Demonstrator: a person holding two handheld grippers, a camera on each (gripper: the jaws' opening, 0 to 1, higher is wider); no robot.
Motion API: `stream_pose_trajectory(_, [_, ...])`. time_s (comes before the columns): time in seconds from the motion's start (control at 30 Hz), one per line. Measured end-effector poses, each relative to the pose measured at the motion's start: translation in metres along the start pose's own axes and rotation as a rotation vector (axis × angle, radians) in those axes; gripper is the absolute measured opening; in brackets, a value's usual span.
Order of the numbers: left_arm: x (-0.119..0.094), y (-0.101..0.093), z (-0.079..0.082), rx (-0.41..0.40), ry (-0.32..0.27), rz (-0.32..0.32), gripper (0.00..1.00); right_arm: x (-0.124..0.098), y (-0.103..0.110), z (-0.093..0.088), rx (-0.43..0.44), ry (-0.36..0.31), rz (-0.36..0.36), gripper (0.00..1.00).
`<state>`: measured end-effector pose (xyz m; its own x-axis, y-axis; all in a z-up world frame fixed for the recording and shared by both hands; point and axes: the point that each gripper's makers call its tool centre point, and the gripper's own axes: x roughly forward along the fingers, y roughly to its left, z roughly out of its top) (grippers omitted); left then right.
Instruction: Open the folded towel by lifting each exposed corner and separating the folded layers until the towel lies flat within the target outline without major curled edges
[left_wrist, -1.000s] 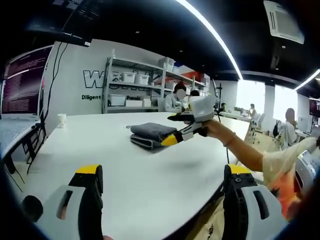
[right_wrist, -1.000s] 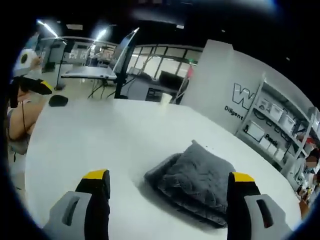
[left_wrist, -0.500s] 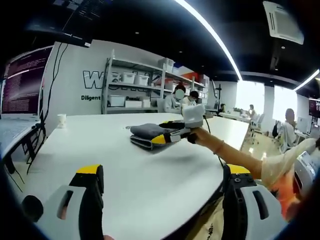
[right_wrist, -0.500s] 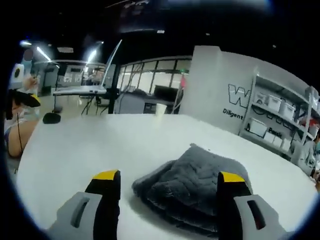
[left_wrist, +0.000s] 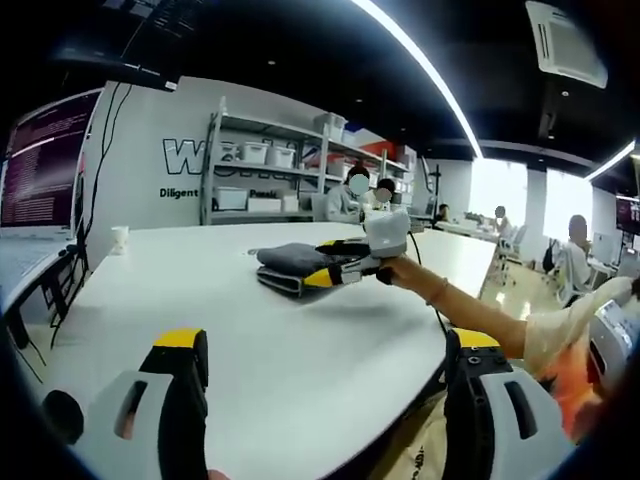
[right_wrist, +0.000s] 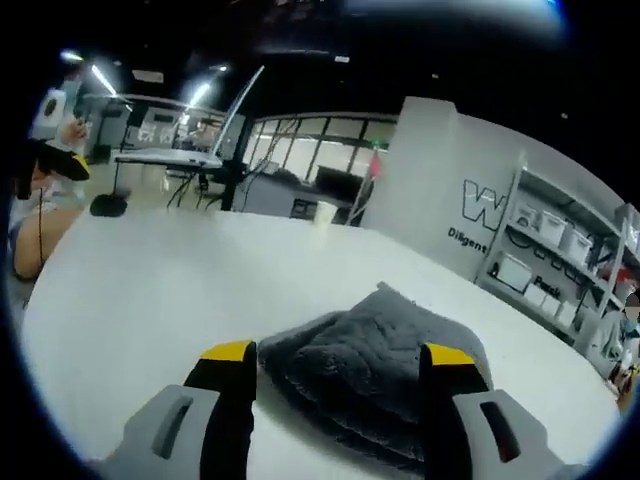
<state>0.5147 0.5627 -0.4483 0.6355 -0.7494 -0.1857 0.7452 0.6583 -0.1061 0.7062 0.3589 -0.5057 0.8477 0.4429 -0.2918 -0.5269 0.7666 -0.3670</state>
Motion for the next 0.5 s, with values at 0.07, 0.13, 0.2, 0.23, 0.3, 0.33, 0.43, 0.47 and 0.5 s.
stream_pose_trajectory(0.07, [0.000,-0.001,0.000,0.003,0.002,-0.005,0.97,0.002,0.002,-0.003,-0.045,0.019,-0.006,0.66])
stream_pose_trajectory(0.13, [-0.001,-0.003,0.001,0.006,0.000,-0.008,0.97,0.005,0.004,-0.012,-0.081,0.068,-0.012,0.67])
stream_pose_trajectory(0.2, [-0.002,-0.002,0.002,0.006,-0.003,-0.009,0.97,0.009,-0.001,-0.019,-0.119,0.097,-0.034,0.69])
stream_pose_trajectory(0.23, [-0.002,-0.002,0.002,0.005,-0.005,-0.008,0.97,0.011,-0.003,-0.020,-0.122,0.095,-0.040,0.68])
stream_pose_trajectory(0.3, [-0.003,0.000,0.002,-0.001,-0.007,-0.004,0.96,0.013,-0.009,-0.021,-0.114,0.090,-0.057,0.67])
stream_pose_trajectory(0.33, [-0.004,0.001,0.002,-0.004,-0.009,-0.002,0.96,0.011,-0.010,-0.023,-0.107,0.094,-0.063,0.66])
stream_pose_trajectory(0.43, [-0.005,0.003,0.002,-0.009,-0.012,0.003,0.95,0.010,-0.013,-0.026,-0.127,0.104,-0.081,0.62])
stream_pose_trajectory(0.47, [-0.005,0.005,0.002,-0.010,-0.012,0.005,0.95,0.011,-0.013,-0.026,-0.130,0.105,-0.082,0.60])
stream_pose_trajectory(0.5, [-0.005,0.005,0.002,-0.011,-0.012,0.005,0.95,0.012,-0.013,-0.027,-0.131,0.108,-0.079,0.60])
